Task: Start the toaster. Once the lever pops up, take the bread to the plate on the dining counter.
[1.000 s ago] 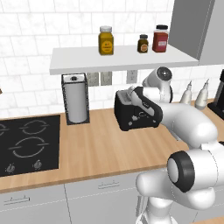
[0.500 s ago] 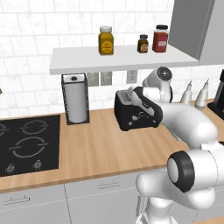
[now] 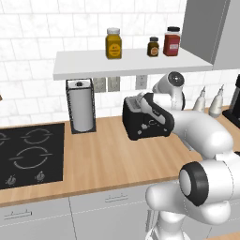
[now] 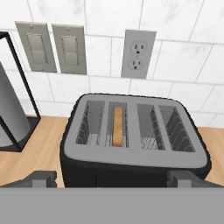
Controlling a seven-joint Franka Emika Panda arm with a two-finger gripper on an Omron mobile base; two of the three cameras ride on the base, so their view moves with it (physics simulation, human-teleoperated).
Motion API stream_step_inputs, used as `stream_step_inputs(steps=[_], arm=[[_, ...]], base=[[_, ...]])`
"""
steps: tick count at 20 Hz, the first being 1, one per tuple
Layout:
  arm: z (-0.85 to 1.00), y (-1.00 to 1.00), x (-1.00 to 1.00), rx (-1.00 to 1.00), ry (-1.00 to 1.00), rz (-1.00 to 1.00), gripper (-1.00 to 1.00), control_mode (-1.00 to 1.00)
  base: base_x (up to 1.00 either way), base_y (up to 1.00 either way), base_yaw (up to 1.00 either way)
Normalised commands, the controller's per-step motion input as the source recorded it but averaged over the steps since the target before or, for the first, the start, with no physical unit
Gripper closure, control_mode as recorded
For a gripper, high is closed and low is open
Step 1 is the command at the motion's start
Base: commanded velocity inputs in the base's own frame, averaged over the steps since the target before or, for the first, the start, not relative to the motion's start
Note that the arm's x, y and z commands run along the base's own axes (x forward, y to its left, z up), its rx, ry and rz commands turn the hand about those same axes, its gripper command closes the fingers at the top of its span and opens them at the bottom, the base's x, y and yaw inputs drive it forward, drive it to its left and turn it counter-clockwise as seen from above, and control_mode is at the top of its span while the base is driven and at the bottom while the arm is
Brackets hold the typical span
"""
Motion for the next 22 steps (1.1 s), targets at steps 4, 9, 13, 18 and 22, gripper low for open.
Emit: stream_step_inputs(steps=[4, 9, 13, 18, 22], arm=[[0.0, 0.0, 0.0, 0.0, 0.0, 0.0, -1.0, -1.0], [0.0, 0.0, 0.0, 0.0, 0.0, 0.0, -1.0, -1.0], [0.0, 0.0, 0.0, 0.0, 0.0, 0.0, -1.0, -1.0], [0.0, 0.0, 0.0, 0.0, 0.0, 0.0, -1.0, -1.0], [0.0, 0.0, 0.0, 0.0, 0.0, 0.0, -1.0, -1.0]], base=[[0.0, 0.0, 0.0], [0.0, 0.0, 0.0], [0.0, 0.0, 0.0], [0.0, 0.0, 0.0], [0.0, 0.0, 0.0]])
